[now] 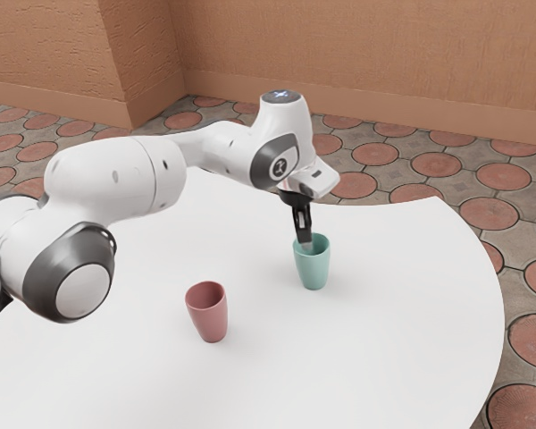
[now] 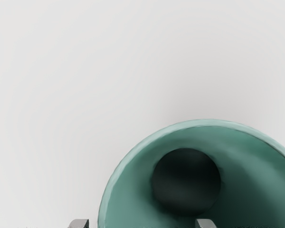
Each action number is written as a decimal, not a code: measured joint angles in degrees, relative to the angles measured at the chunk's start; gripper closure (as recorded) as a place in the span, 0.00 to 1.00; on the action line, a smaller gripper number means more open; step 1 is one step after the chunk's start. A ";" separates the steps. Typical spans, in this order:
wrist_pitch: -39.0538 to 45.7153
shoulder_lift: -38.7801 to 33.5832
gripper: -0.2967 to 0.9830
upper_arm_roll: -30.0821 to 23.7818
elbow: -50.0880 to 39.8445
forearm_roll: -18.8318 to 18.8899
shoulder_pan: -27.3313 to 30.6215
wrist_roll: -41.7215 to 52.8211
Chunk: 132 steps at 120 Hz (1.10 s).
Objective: Place the right cup onto the left cup
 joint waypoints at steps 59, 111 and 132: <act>-0.77 0.79 0.83 0.39 -0.13 -5.35 1.21 -2.03; -5.96 -13.10 0.85 0.86 -9.27 -4.05 2.67 -4.49; -8.05 -18.25 0.85 0.81 -13.81 -1.99 2.99 -5.50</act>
